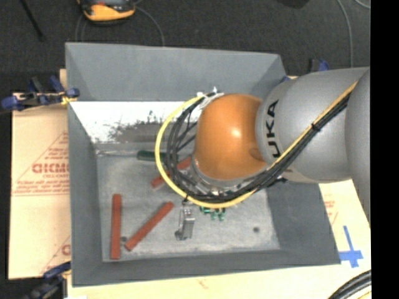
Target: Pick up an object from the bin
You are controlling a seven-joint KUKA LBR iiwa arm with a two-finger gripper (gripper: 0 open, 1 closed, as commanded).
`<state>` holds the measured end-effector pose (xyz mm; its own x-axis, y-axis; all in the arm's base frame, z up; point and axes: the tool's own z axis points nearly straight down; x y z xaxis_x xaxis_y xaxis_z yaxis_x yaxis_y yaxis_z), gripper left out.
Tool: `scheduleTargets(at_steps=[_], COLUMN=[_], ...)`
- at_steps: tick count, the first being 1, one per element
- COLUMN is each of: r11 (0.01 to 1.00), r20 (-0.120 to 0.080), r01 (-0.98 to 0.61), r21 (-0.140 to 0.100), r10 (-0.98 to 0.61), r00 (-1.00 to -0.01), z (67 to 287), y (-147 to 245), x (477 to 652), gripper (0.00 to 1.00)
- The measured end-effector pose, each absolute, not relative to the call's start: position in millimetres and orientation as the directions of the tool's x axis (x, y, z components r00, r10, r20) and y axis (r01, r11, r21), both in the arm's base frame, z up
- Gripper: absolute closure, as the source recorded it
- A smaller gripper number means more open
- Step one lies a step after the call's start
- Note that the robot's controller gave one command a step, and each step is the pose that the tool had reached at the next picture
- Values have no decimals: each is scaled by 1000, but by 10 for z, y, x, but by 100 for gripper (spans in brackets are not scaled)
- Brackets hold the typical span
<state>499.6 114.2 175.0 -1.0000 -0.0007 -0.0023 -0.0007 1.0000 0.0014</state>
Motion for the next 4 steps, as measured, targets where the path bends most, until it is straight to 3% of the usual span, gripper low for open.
scheduleTargets(at_steps=[1, 2, 3, 4], r11=[999, 979, 932, 932], r20=[-9, -5, -5, -5], r01=[-32, -205, -363, -361], r21=[2, 0, 1, 1], r10=[-32, -205, -363, -361], r00=[-999, -979, -932, -932], z=[1163, 771, 709, 709], y=[1148, 958, 1397, 1397], x=[5044, 5240, 5386, 5386], gripper=[0, 0, 100, 100])
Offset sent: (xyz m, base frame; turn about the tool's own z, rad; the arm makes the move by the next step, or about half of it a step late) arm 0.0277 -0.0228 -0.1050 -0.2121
